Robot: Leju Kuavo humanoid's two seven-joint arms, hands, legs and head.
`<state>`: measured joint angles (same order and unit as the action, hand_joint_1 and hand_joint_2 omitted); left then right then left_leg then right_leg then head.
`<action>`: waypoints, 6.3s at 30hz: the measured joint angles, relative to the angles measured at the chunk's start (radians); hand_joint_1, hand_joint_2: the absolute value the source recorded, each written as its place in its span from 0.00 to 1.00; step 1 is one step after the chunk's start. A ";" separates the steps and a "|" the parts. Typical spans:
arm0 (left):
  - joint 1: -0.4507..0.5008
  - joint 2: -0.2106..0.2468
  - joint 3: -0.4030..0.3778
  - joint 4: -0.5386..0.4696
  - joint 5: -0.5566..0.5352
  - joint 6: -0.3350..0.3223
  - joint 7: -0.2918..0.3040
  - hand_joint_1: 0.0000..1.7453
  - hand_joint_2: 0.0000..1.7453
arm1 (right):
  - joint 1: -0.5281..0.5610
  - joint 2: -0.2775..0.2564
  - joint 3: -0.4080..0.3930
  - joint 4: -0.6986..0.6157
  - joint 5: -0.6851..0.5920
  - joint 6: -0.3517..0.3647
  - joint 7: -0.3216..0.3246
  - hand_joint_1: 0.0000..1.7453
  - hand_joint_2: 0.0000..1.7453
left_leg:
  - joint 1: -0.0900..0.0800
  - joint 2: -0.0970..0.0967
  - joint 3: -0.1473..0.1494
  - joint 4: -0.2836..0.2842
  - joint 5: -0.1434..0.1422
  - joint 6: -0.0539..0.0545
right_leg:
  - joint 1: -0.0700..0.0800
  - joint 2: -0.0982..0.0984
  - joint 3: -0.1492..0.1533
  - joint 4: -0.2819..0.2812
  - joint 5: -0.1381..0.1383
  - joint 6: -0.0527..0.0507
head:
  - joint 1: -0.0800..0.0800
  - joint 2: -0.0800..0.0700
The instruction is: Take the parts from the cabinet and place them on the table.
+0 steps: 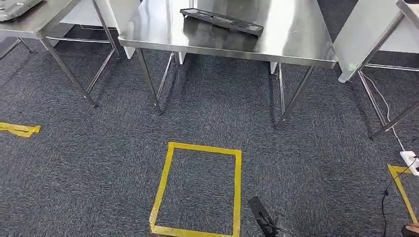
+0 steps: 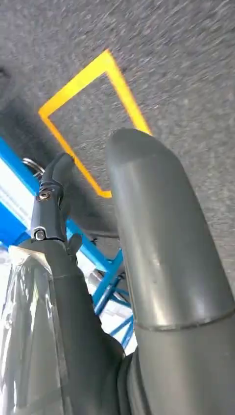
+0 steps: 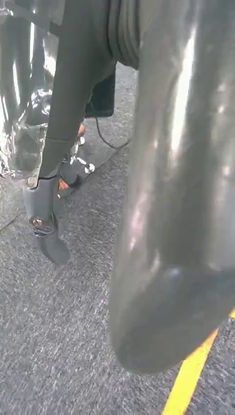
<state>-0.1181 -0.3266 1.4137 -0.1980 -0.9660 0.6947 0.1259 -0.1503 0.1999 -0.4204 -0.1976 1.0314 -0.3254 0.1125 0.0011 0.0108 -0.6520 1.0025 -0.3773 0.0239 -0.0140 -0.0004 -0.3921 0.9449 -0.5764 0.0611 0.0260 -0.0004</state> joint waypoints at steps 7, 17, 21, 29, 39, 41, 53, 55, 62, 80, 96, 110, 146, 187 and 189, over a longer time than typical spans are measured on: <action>0.002 0.000 0.074 0.002 -0.094 0.003 0.006 0.00 0.00 | 0.002 0.001 0.002 0.002 0.006 0.008 0.000 0.00 0.00 | 0.009 -0.009 -0.046 0.166 -0.181 -0.029 | 0.001 -0.007 -0.083 0.022 0.065 -0.064 | -0.001 0.000; -0.014 0.001 0.073 0.013 -0.146 -0.050 -0.105 0.00 0.00 | 0.026 -0.025 -0.051 0.002 -0.091 -0.014 -0.027 0.00 0.00 | -0.009 -0.020 0.196 -0.011 -0.163 0.006 | 0.012 -0.015 -0.202 0.060 0.158 -0.030 | 0.000 0.000; -0.015 0.001 0.072 0.009 -0.152 -0.065 -0.115 0.00 0.00 | 0.044 -0.035 -0.076 0.002 -0.102 -0.028 -0.025 0.00 0.00 | -0.003 -0.015 0.154 -0.036 -0.124 0.039 | 0.010 -0.006 -0.249 0.134 0.071 -0.037 | 0.003 0.000; -0.012 0.006 0.044 0.005 -0.248 -0.133 -0.129 0.00 0.00 | 0.070 -0.053 -0.175 0.002 -0.201 -0.096 -0.023 0.00 0.00 | 0.002 -0.059 0.046 -0.018 -0.036 0.013 | -0.009 0.054 -0.090 0.125 0.060 0.011 | 0.003 0.000; -0.003 0.023 0.001 0.004 -0.276 -0.162 -0.144 0.00 0.00 | 0.091 -0.051 -0.261 0.002 -0.246 -0.123 -0.084 0.00 0.00 | 0.008 -0.021 -0.091 0.285 -0.192 -0.036 | -0.001 -0.031 -0.070 0.023 0.044 -0.067 | -0.005 0.000; 0.006 0.042 -0.003 0.003 -0.276 -0.197 -0.140 0.00 0.00 | 0.094 -0.051 -0.267 0.002 -0.243 -0.123 -0.100 0.00 0.00 | 0.013 -0.013 -0.064 0.286 -0.164 -0.038 | 0.001 -0.059 -0.076 0.024 0.047 -0.064 | -0.005 0.000; 0.017 0.133 -0.006 0.001 -0.268 -0.259 -0.128 0.00 0.00 | 0.097 -0.051 -0.277 0.003 -0.229 -0.122 -0.126 0.00 0.00 | -0.001 -0.008 0.106 -0.033 -0.075 0.030 | 0.006 -0.010 -0.174 0.252 -0.061 -0.052 | -0.001 0.000; 0.019 0.135 -0.006 0.001 -0.268 -0.259 -0.128 0.00 0.00 | 0.101 -0.052 -0.278 0.003 -0.230 -0.122 -0.126 0.00 0.00 | -0.001 -0.034 0.100 -0.031 -0.070 0.028 | 0.006 -0.004 -0.229 0.361 -0.086 -0.046 | -0.001 0.000; 0.020 0.140 -0.007 0.001 -0.267 -0.258 -0.127 0.00 0.00 | 0.099 -0.054 -0.278 0.004 -0.228 -0.122 -0.126 0.00 0.00 | -0.006 -0.117 0.076 -0.004 -0.064 0.002 | -0.003 0.058 -0.104 0.051 0.055 -0.024 | -0.003 0.000; 0.027 0.133 -0.008 0.001 -0.259 -0.241 -0.122 0.00 0.00 | 0.088 -0.053 -0.282 0.003 -0.207 -0.117 -0.131 0.00 0.00 | 0.001 0.016 0.090 -0.009 -0.078 0.013 | 0.007 -0.130 -0.099 0.046 0.056 -0.022 | -0.006 0.000; 0.026 0.117 -0.006 -0.001 -0.226 -0.199 -0.129 0.00 0.00 | 0.077 -0.062 -0.281 0.004 -0.178 -0.114 -0.135 0.00 0.00 | -0.008 -0.108 0.053 0.019 -0.076 -0.004 | -0.010 0.020 -0.118 0.049 0.080 -0.048 | -0.005 0.000; 0.015 0.113 -0.006 -0.001 -0.227 -0.203 -0.132 0.00 0.00 | 0.075 -0.065 -0.282 0.004 -0.179 -0.114 -0.136 0.00 0.00 | -0.001 0.049 0.060 0.016 -0.084 -0.007 | 0.004 -0.157 -0.089 0.044 0.052 -0.023 | -0.005 0.000; 0.016 0.127 -0.006 -0.006 -0.227 -0.227 -0.147 0.00 0.00 | 0.088 -0.060 -0.310 0.004 -0.206 -0.126 -0.182 0.00 0.00 | -0.013 0.000 0.078 0.014 -0.093 -0.003 | 0.006 -0.036 -0.134 0.063 0.070 -0.041 | -0.008 0.000; 0.016 0.127 0.000 -0.006 -0.206 -0.229 -0.156 0.00 0.00 | 0.088 -0.056 -0.327 0.003 -0.199 -0.128 -0.199 0.00 0.00 | -0.008 -0.005 0.098 -0.015 -0.084 0.035 | -0.006 -0.025 -0.138 0.081 0.059 -0.015 | -0.007 0.000; 0.015 0.129 0.000 -0.006 -0.207 -0.231 -0.155 0.00 0.00 | 0.089 -0.055 -0.327 0.004 -0.199 -0.130 -0.199 0.00 0.00 | -0.004 -0.008 0.099 -0.016 -0.083 0.040 | -0.004 -0.010 -0.205 0.217 -0.002 -0.029 | -0.005 0.000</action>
<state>-0.1031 -0.1980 1.4138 -0.2041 -1.1734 0.4639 -0.0294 -0.0616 0.1450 -0.7477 -0.1938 0.8320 -0.4559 -0.0866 -0.0032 0.0030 -0.5527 0.9869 -0.4606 0.0636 -0.0184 -0.0106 -0.5974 1.1623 -0.5786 0.0322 0.0210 -0.0008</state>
